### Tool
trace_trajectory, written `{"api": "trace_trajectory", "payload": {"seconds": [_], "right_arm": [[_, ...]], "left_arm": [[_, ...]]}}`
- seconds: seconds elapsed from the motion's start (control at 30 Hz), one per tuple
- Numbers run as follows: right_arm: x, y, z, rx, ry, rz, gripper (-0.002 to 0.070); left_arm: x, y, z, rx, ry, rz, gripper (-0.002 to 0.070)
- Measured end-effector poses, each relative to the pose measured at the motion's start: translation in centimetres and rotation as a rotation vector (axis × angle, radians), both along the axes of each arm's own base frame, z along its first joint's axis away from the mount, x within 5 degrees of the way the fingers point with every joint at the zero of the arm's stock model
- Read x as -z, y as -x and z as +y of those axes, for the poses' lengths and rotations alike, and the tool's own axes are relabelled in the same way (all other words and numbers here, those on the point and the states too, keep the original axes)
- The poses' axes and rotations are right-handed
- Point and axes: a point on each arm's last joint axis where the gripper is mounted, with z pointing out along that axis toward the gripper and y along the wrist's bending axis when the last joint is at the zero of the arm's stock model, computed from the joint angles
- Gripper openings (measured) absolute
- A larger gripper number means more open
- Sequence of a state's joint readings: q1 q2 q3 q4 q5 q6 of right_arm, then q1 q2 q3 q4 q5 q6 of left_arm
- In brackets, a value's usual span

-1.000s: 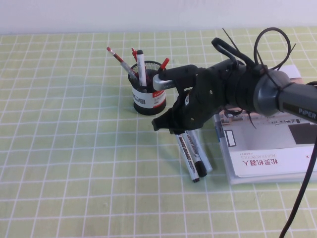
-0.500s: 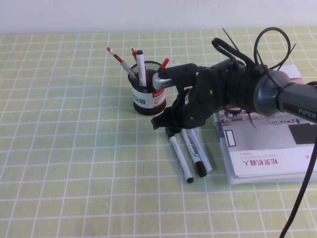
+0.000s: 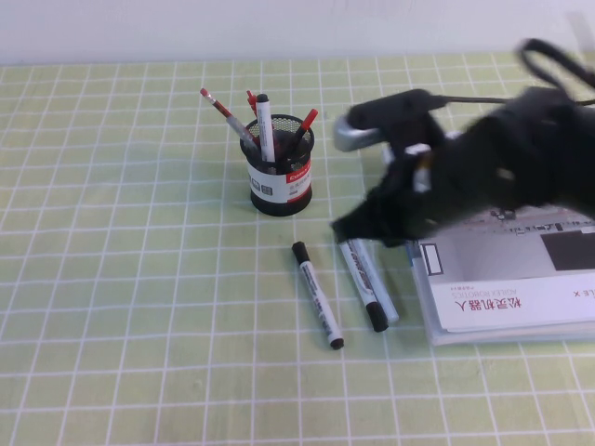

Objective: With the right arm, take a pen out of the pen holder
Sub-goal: 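Take a marker out of the pen holder and lay it on the table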

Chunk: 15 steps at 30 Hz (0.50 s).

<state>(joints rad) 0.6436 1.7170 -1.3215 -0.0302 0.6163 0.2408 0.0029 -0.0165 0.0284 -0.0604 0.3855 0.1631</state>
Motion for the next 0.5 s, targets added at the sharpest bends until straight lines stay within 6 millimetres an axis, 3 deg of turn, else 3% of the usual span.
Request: {"api": "trace_trajectory", "payload": {"seconds": [0.27,0.5], "right_arm": [[-3.5,8.2,-6.2,-0.003,-0.037,-0.067,-0.0011],[-4.2,14.4,-10.7,0.003,-0.098,-0.115,-0.0012]], "left_arm": [[0.0,0.0,0.0,0.000,0.000,0.000,-0.0006],[0.0,0.0,0.0,0.000,0.000,0.000,-0.0006]]}}
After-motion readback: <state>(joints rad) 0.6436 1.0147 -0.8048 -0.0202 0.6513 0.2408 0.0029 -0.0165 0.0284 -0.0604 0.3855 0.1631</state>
